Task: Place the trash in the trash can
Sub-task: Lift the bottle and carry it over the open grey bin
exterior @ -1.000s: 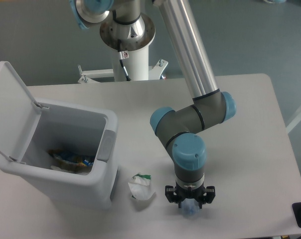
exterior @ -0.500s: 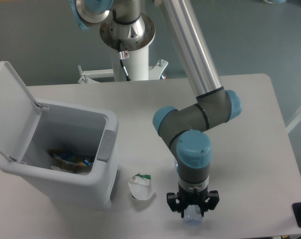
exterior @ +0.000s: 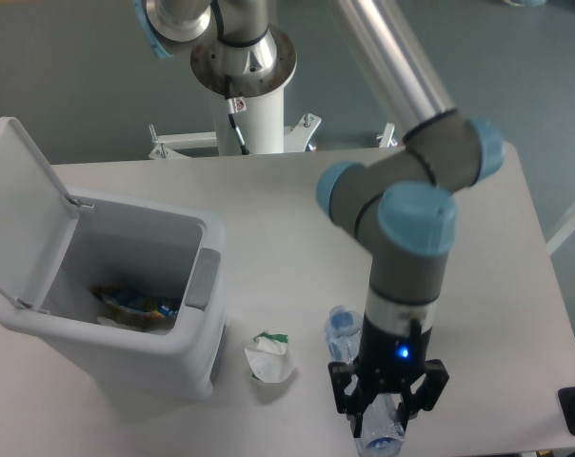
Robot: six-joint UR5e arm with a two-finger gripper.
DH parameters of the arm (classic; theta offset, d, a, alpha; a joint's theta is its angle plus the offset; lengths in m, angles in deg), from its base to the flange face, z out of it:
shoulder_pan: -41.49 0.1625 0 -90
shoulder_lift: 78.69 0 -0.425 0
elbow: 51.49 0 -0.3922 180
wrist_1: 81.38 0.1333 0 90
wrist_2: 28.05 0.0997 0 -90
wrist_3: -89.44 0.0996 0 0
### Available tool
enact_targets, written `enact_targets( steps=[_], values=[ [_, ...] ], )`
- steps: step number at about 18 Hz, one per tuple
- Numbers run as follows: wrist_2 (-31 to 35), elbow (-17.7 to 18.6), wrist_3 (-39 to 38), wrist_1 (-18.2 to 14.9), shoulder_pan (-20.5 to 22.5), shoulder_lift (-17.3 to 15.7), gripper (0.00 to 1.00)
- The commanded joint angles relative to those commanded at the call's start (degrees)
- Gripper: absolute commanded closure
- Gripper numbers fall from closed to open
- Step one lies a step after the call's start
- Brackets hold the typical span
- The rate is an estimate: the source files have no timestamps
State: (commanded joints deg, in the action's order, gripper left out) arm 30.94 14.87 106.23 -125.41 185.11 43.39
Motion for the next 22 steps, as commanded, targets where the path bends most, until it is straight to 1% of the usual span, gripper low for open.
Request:
enact_targets(
  steps=[4,9,12,16,18,20,22],
  values=[
    [-3.34,-1.59,-0.09,0.35,-1.75,-2.02,0.6],
    [-10.9,-2.64,-0.09,0.44,-3.6,-6.24,0.6],
    [-13.28,-3.26,-0.09,0.53,-4.92,-8.35,0.6],
    [-18.46,-3.09,-0.09,0.44,-5.8,-10.46,0.6],
    [-19.35,-3.0,-0.18,0.44,-6.06,-10.99,0.61],
    [-19.96,-2.12,-0.09,0.44,-7.55,-12.04,0.6],
    [-19.96,-0.46,0.43,0.53,-8.44,-12.22,0.61]
  ],
)
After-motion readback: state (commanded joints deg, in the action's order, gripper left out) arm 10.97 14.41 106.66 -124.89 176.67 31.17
